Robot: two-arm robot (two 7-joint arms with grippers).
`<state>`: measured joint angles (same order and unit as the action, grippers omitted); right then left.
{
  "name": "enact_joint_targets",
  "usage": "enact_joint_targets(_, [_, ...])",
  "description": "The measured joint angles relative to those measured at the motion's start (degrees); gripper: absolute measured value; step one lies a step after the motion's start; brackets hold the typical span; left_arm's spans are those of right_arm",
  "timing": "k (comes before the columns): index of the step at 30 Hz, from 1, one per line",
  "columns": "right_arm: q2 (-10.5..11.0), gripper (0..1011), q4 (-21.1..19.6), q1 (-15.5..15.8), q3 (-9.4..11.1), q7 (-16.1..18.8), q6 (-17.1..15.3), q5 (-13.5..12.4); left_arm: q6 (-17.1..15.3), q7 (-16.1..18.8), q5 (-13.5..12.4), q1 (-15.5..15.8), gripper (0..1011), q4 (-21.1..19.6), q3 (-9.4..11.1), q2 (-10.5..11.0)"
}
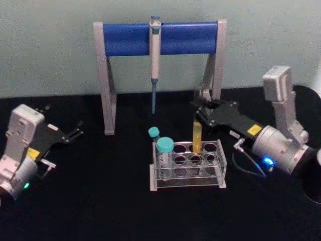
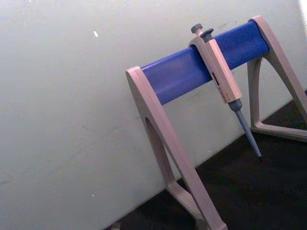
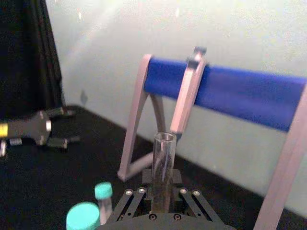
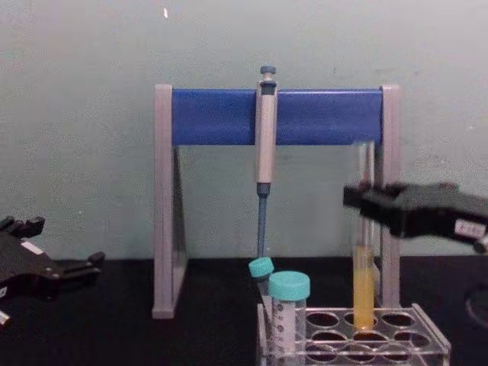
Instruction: Pick up the test tube from the test tube rack, shake it, then place it back into the test tube rack.
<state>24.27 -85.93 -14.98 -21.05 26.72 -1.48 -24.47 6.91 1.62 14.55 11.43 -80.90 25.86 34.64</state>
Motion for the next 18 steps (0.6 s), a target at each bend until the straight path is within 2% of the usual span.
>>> enact_joint_targets(5, [-0.17,233,-1.73,1.03,2.06,0.03,1.89,-2.82,0.0,0.0,0.01,0.0,1001,0.0,0.0,0.0])
enact_joint_targets(9, [-0.38,232,-2.93,1.89,3.9,0.01,4.73,-4.95,0.0,0.0,0.0,0.0,1001,0.0,0.0,0.0])
enact_joint_targets(14, [-0.59,232,-3.29,2.5,5.02,-0.58,8.49,-4.77,0.0,0.0,0.0,0.0,1001,0.0,0.0,0.0])
enact_joint_targets(18, [-0.76,232,-3.11,2.7,5.56,-1.55,10.32,-3.07,0.0,0.0,0.0,0.0,1001,0.0,0.0,0.0])
